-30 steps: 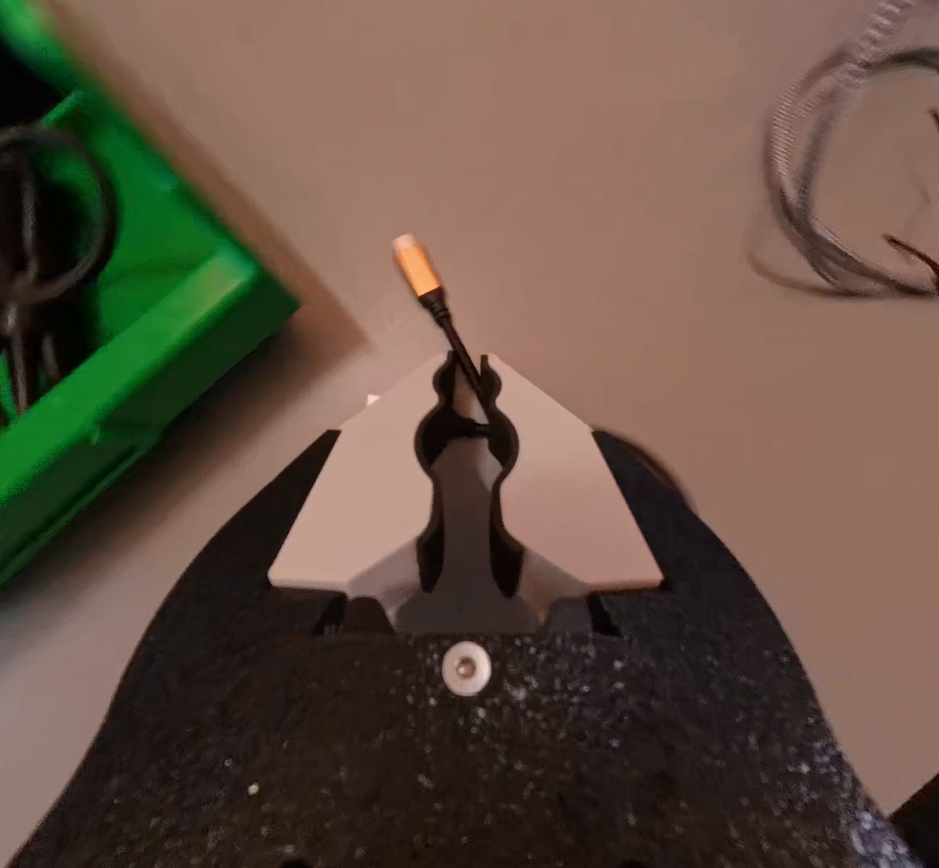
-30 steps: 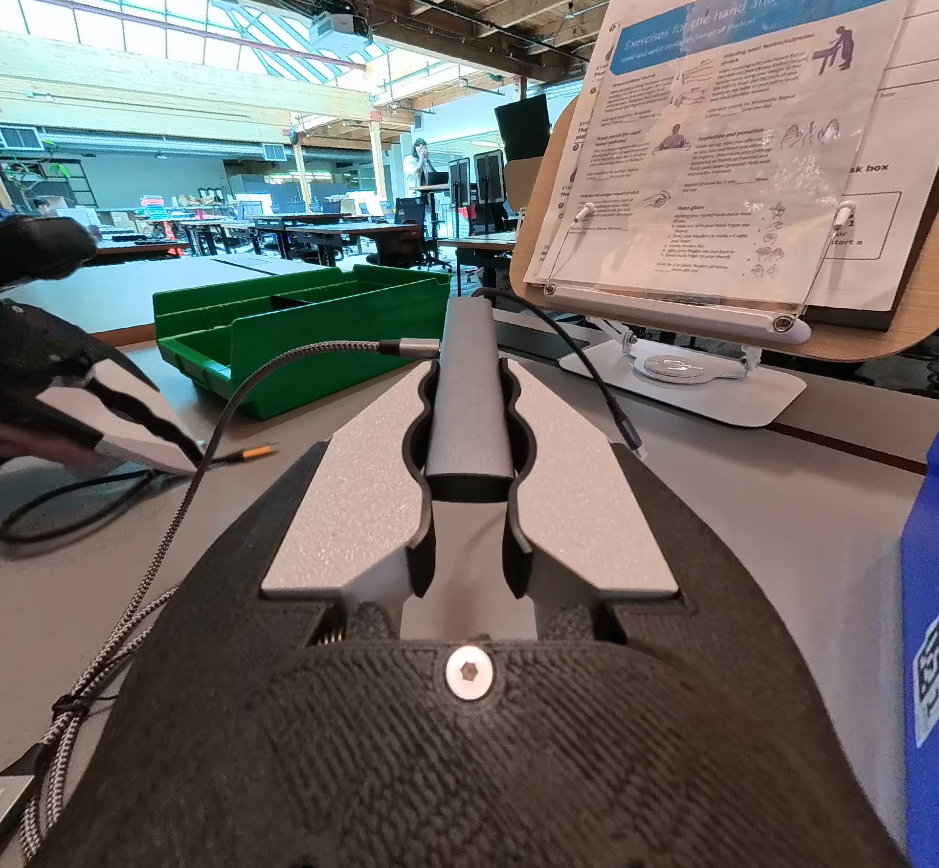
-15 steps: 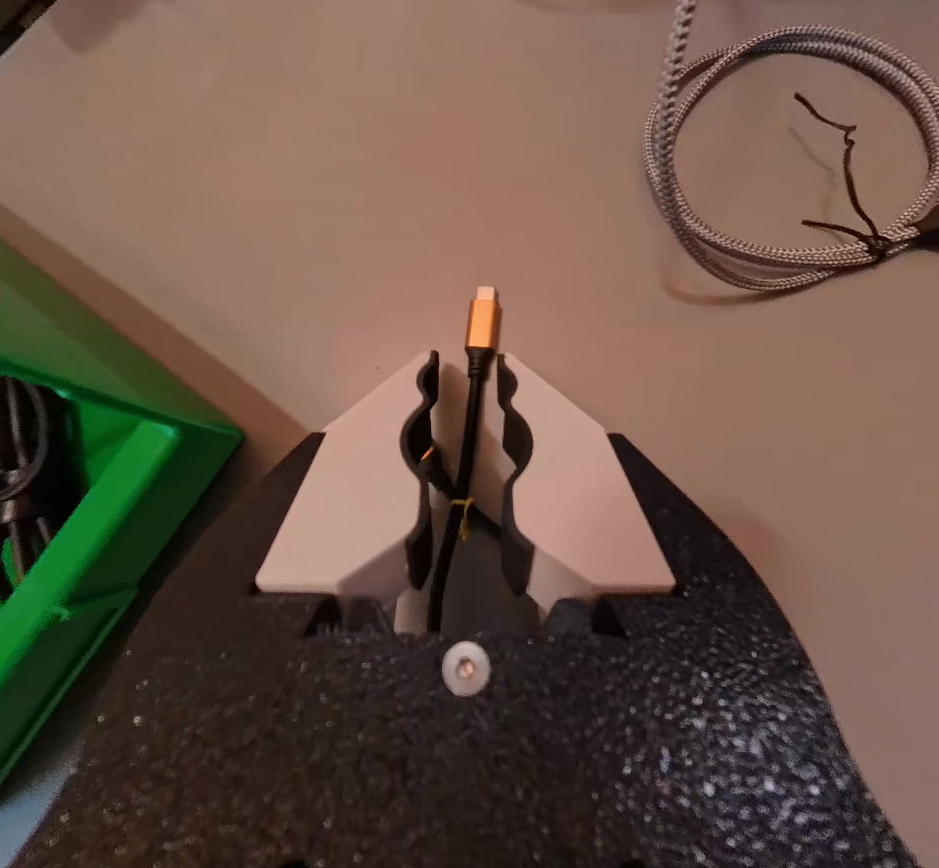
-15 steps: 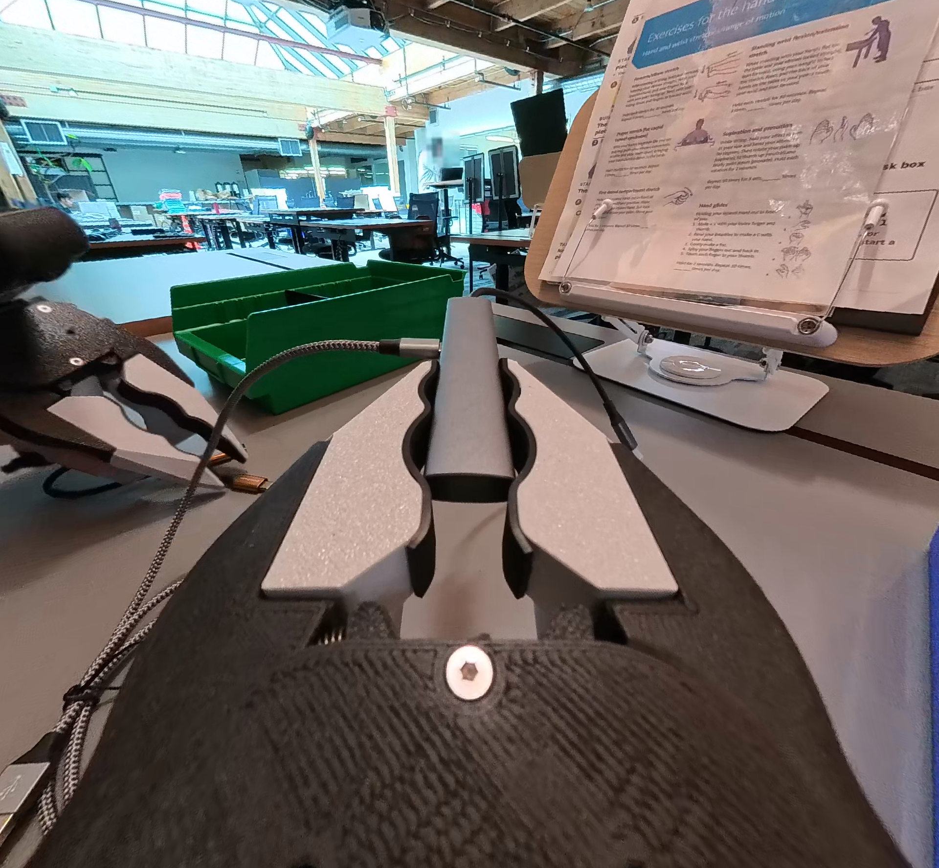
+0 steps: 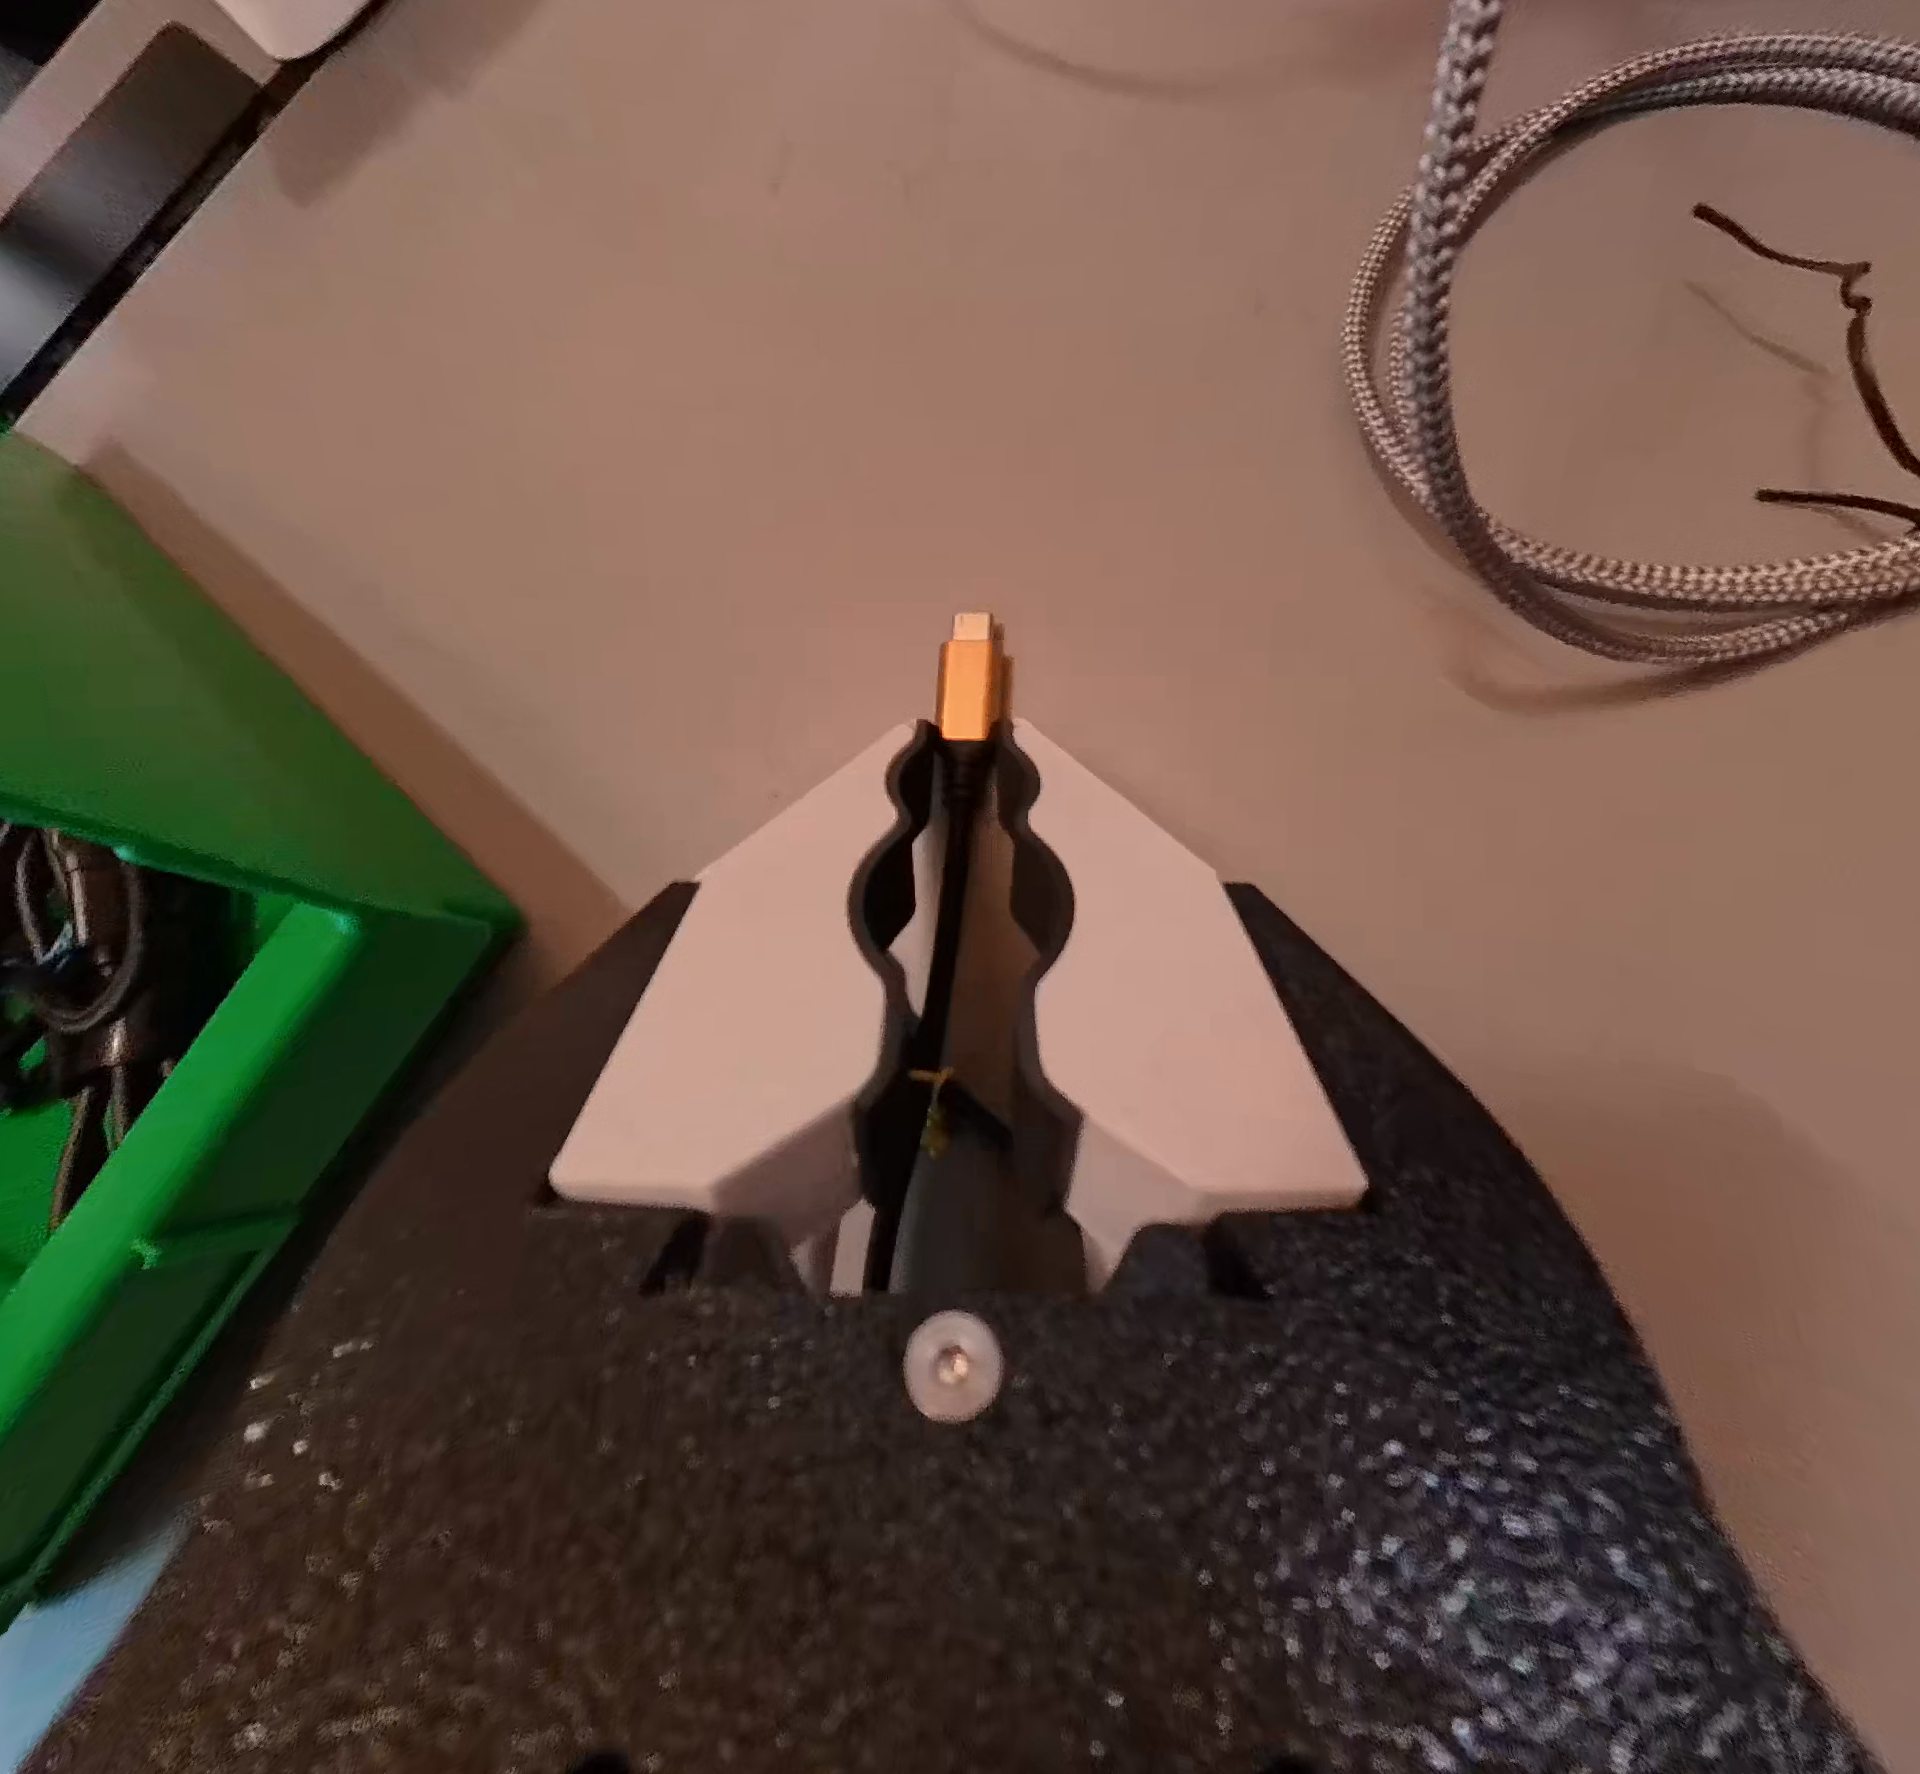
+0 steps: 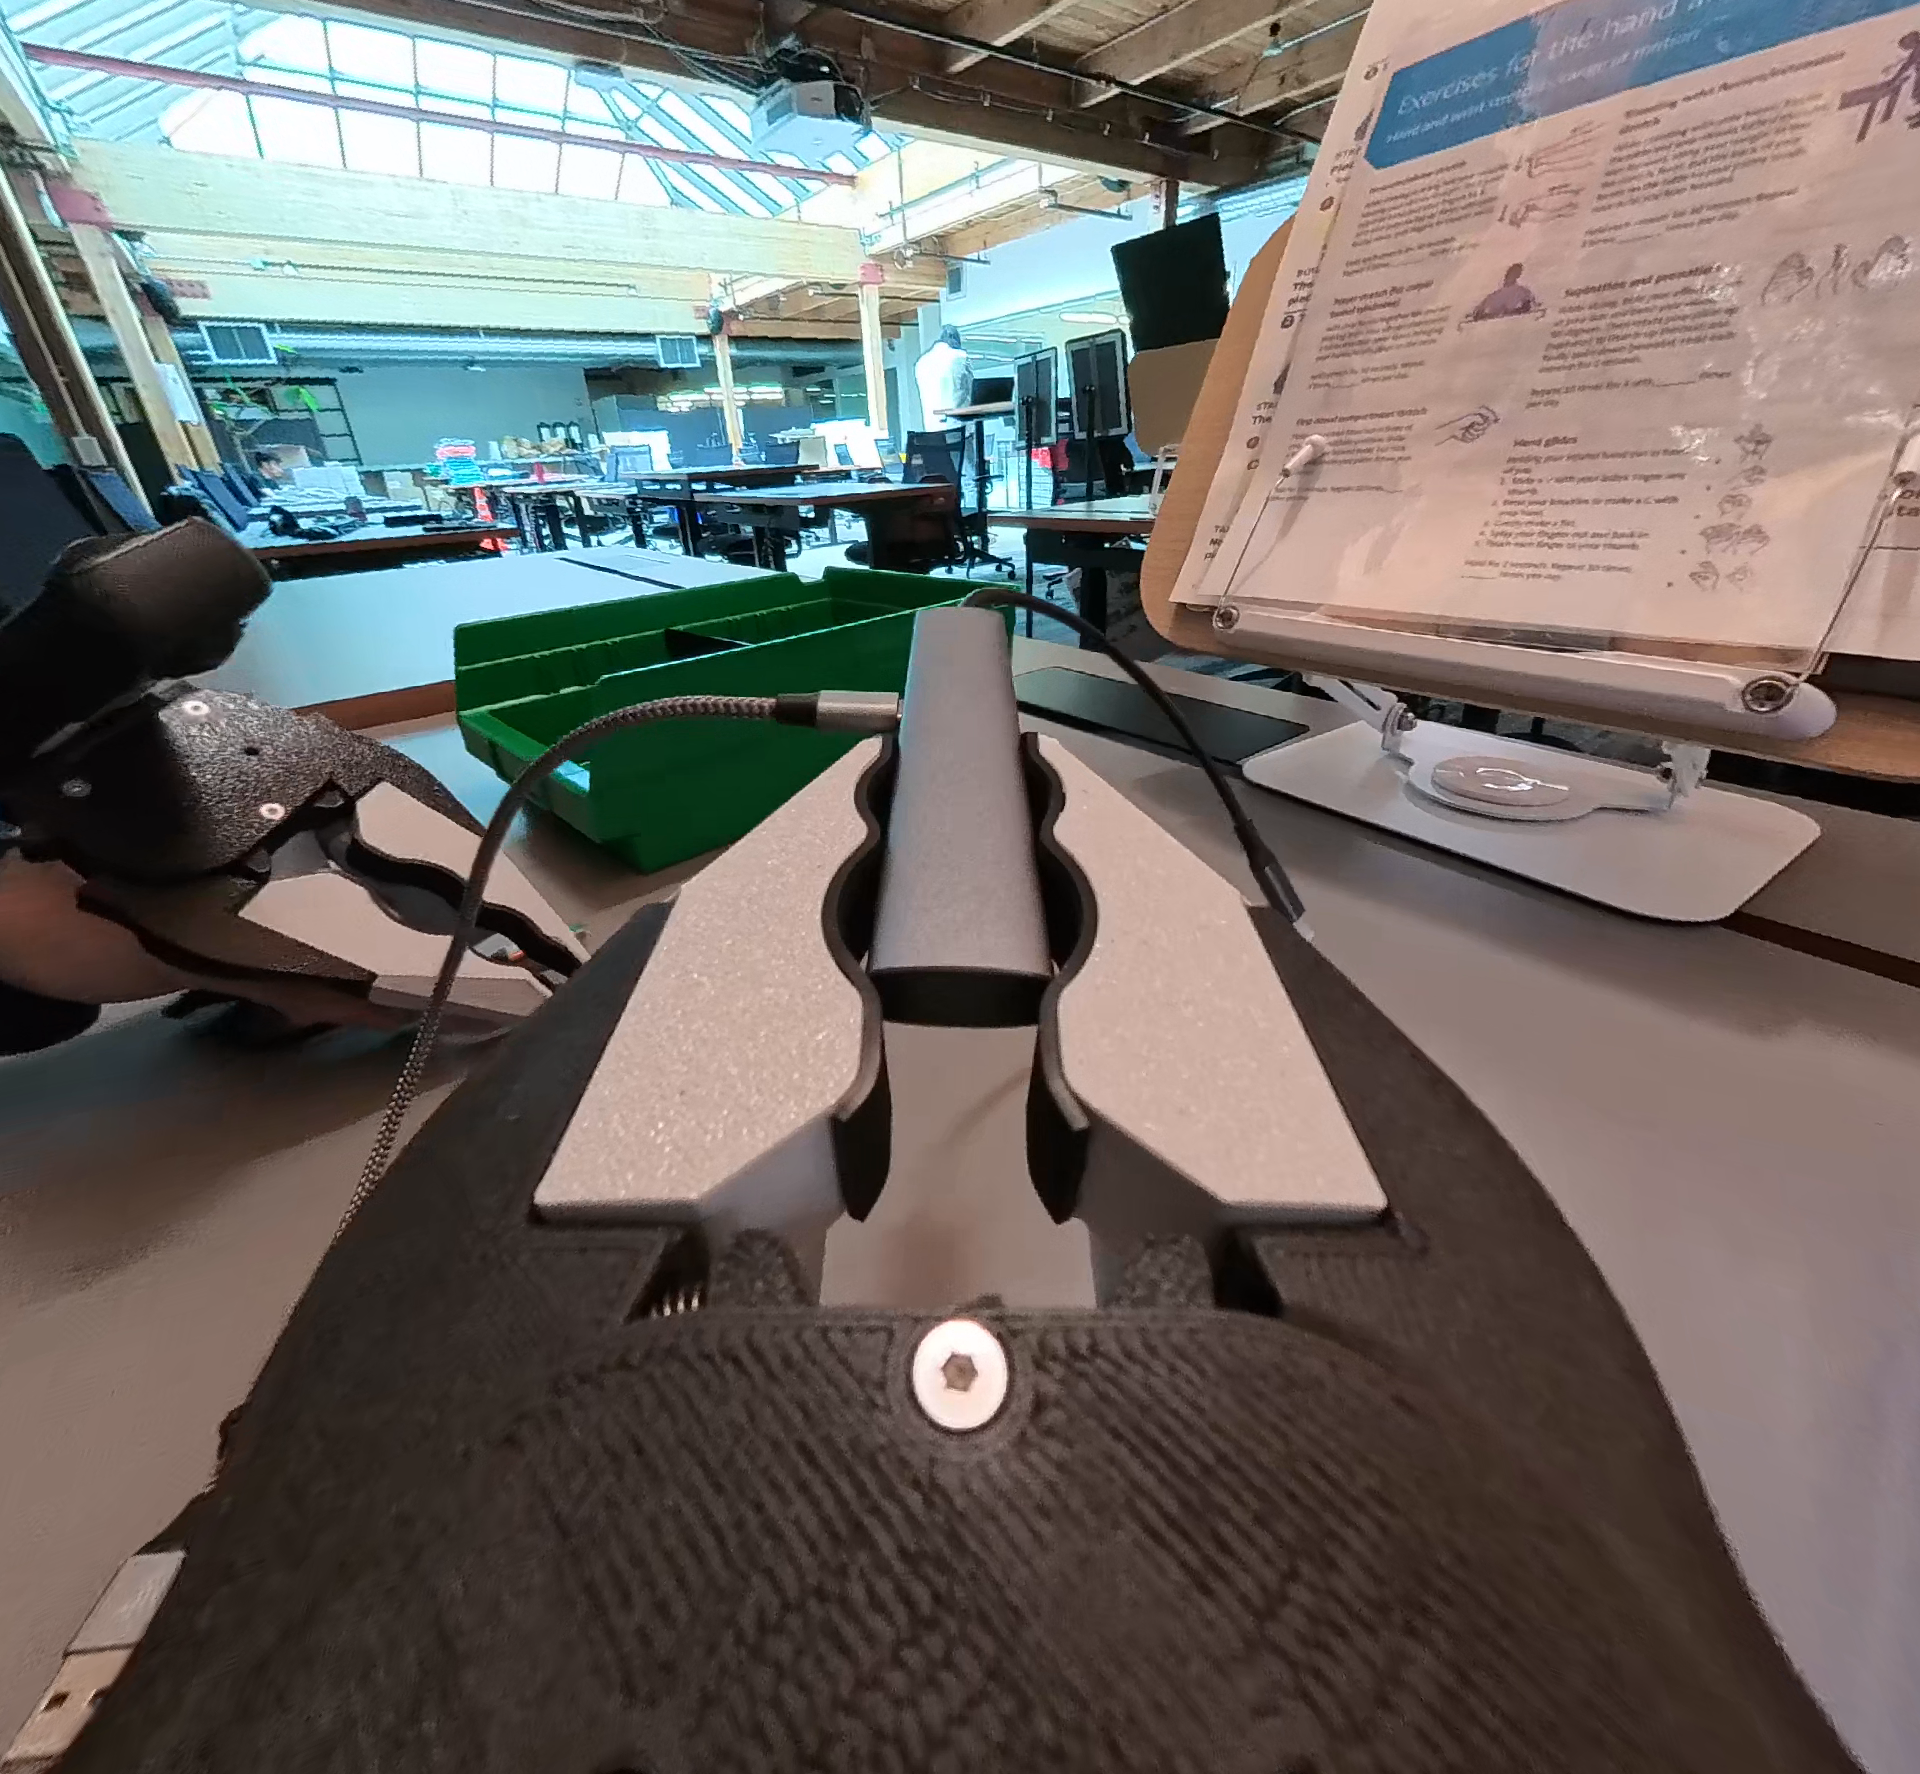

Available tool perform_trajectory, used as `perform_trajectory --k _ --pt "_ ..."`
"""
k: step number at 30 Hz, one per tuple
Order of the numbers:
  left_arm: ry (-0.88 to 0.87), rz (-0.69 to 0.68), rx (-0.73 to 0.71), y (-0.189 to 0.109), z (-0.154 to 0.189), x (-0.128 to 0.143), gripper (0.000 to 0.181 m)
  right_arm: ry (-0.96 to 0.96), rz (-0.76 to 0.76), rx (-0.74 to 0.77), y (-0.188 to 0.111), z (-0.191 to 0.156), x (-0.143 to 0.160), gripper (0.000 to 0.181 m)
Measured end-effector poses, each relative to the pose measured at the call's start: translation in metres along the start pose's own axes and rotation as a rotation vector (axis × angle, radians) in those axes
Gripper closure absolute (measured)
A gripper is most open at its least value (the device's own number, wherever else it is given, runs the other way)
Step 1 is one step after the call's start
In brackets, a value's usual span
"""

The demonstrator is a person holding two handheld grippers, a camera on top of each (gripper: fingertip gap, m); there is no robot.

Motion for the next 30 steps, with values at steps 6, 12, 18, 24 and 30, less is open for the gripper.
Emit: perform_trajectory --k 6,12,18,24,30 --pt "-0.118 0.082 0.004 -0.023 -0.001 -0.049 0.171 -0.053 -0.011 0.016 0.000 -0.001 0.001 0.159" --pt "-0.182 0.164 0.107 -0.036 -0.003 -0.111 0.172 -0.129 -0.026 0.028 0.002 -0.006 0.002 0.159" --pt "-0.174 0.097 0.127 -0.026 0.000 -0.136 0.172 -0.208 -0.033 0.023 0.003 -0.013 0.003 0.159" --pt "-0.217 0.103 0.142 -0.020 0.003 -0.149 0.172 -0.248 -0.042 0.021 0.004 -0.018 0.004 0.159" --pt "-0.224 0.108 0.156 -0.015 0.008 -0.154 0.172 -0.251 -0.047 0.008 0.005 -0.020 0.005 0.159"
Point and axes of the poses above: each gripper's, where its closed fingertips meet, y out along the fingers, x out of its underside, z = x × y across the jaws, the point moved 9 cm from there along -y, back along the fingers, and after that the axes turned 4 degrees about x, right-handed, at the moved point
